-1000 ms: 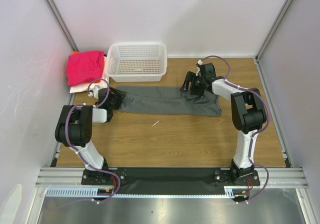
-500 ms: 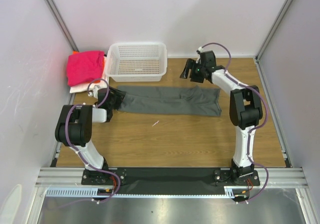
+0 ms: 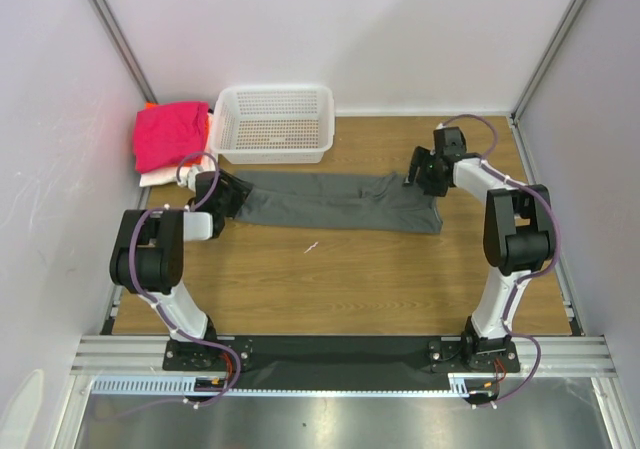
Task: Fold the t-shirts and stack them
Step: Fold the tshirt
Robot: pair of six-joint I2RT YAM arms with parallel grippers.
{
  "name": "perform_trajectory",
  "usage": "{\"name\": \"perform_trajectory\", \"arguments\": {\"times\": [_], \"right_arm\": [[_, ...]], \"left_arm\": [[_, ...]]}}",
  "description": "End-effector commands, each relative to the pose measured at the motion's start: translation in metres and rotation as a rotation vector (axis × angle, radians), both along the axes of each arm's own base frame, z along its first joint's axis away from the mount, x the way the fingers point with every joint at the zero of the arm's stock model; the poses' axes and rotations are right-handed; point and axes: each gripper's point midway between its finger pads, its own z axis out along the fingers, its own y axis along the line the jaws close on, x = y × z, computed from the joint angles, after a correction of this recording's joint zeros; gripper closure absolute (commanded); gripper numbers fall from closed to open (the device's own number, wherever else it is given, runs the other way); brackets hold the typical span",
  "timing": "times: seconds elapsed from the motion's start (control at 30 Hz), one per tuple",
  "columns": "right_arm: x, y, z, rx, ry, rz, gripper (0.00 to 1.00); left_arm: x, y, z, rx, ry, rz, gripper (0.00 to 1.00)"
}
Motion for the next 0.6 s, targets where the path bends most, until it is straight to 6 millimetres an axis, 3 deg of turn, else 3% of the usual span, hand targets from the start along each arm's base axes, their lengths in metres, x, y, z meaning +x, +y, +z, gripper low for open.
{"name": "perform_trajectory", "arguments": {"times": [0.0,0.13,0.37,0.57], "right_arm": [[0.009,-0.015,0.011,-0.045,-0.051,0.003,0.30],[0.002,-0.014,0.004,-0.070,-0.025,0.031,0.32],[-0.008,-0.005,-0.005,-0.033,-0.005,0.079,0.44],[-0.016,-0.014,-0.021,-0.079,0.059,0.055,0.47]], "left_arm": [[-0.003,0.010,0.005,0.053,0.014,0.023,0.32],[-0.005,0.011,0.002,0.046,0.020,0.034,0.32],[-0.003,0.012,0.004,0.059,0.026,0.031,0.32],[-0.001,0.012,0.004,0.064,0.028,0.031,0.32]]}}
